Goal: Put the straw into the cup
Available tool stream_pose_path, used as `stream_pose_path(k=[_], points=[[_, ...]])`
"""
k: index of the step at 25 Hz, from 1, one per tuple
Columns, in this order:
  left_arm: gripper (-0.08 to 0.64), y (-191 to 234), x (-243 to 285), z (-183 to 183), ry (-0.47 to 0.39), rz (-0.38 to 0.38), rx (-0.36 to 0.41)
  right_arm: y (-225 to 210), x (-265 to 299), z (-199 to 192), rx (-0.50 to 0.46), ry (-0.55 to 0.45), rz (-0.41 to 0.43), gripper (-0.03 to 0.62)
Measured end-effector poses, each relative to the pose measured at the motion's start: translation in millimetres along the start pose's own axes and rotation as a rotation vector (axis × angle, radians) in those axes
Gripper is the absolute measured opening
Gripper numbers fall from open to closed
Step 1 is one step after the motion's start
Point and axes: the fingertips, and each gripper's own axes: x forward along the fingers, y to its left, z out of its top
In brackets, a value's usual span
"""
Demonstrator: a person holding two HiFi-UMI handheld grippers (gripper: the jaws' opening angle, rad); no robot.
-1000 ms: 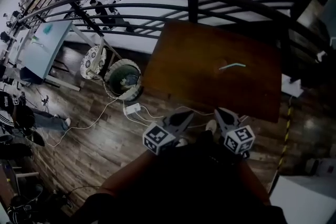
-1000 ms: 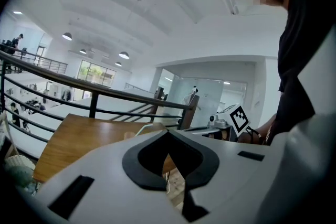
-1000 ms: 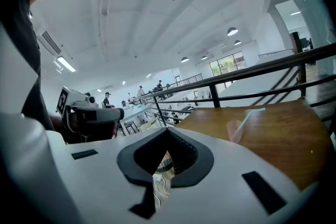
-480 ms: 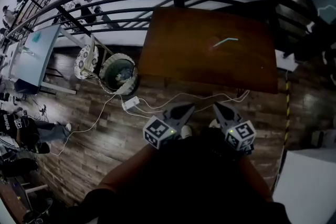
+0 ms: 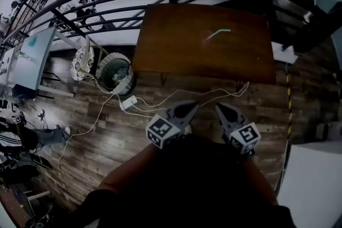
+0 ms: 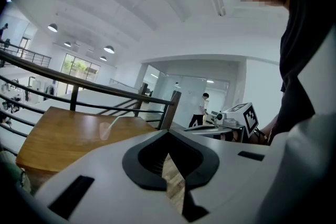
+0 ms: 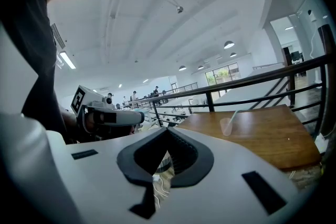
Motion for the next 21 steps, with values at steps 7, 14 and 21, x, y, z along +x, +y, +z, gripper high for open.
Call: stream_pose_path(k=[7,14,21], points=[[0.011,-65.8,16.0,-14.7,0.008,-0.003,-0.008,0.4,-68.8,-16.3,0.01,-0.006,-0.003,0.011],[0.011,-131.1,25.0,-38.1,-0.008,0.008,-0.034,6.7,-134.0,-40.4,0.018,-0.011,0.012,0.011],[0.011,-182.5,11.8,-54.0,-0.024,0.021,-0.033,24.6,-184.5,-57.0,0.004,-0.018,0.009,0.011]])
